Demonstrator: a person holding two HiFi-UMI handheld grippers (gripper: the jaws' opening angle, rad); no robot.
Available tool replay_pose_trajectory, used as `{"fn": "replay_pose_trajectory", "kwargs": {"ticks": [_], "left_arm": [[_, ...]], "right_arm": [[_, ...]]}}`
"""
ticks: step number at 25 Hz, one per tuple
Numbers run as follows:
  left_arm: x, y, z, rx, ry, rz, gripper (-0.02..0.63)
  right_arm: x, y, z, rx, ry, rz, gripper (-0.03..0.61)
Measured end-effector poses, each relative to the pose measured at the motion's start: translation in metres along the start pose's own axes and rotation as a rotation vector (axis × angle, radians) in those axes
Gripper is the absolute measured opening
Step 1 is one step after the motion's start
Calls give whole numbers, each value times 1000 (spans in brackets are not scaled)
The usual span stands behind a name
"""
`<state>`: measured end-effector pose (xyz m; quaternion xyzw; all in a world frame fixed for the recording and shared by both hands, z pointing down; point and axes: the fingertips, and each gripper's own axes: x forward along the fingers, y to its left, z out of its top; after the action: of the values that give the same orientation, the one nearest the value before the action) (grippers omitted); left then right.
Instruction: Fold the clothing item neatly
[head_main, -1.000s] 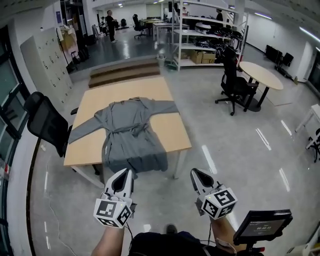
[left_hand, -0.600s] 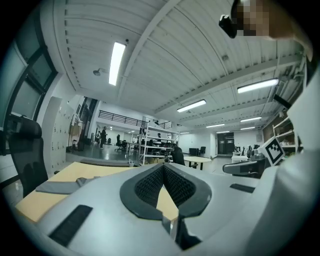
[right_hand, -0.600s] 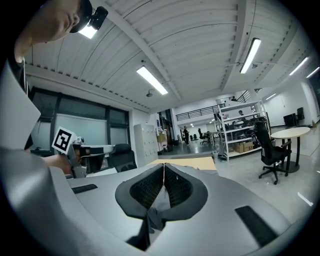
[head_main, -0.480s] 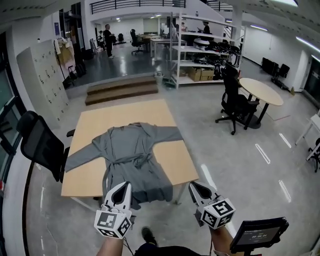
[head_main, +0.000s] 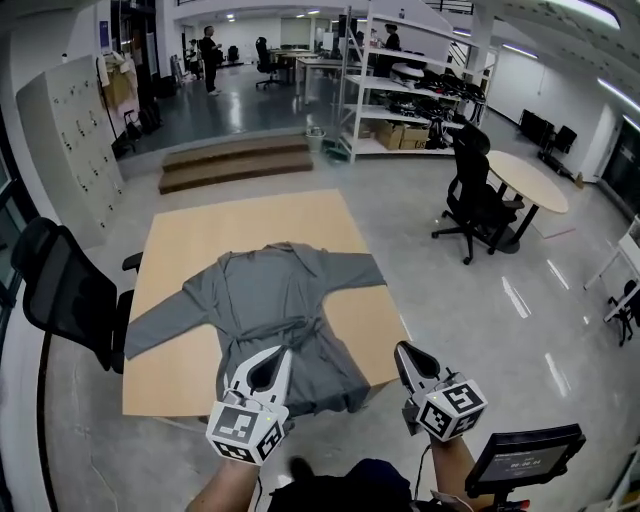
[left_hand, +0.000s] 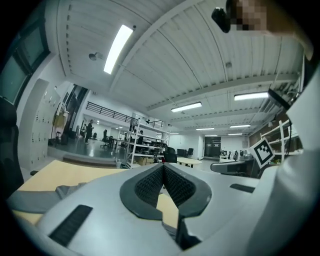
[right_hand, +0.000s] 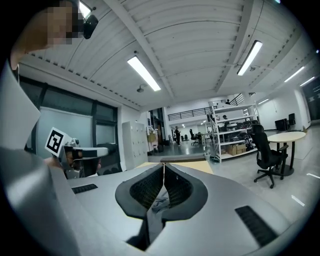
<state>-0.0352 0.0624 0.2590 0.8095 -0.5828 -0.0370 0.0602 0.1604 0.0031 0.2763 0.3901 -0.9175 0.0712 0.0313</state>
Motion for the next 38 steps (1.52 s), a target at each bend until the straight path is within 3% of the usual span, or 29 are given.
{"fn": "replay_pose_trajectory", "kwargs": {"ticks": [8, 15, 22, 30, 33, 36, 38], "left_arm": [[68, -1, -8, -15, 16, -67, -2], [164, -14, -8, -22, 67, -72, -2], [263, -13, -41, -46, 172, -34, -2], [340, -10, -85, -36, 282, 30, -2], [366, -15, -116, -45, 373, -4, 0], [387, -13, -152, -39, 491, -2, 0], [396, -10, -170, -22, 545, 7, 0]], "right_arm": [[36, -64, -9, 6, 8, -54, 9], [72, -162, -15, 44, 34, -84, 9], [116, -255, -40, 35, 90, -88, 9], [153, -319, -103, 91, 203, -73, 11], [168, -333, -137, 111, 261, -56, 22], [183, -342, -171, 113, 316, -38, 103], [191, -346, -197, 115, 351, -27, 107]]}}
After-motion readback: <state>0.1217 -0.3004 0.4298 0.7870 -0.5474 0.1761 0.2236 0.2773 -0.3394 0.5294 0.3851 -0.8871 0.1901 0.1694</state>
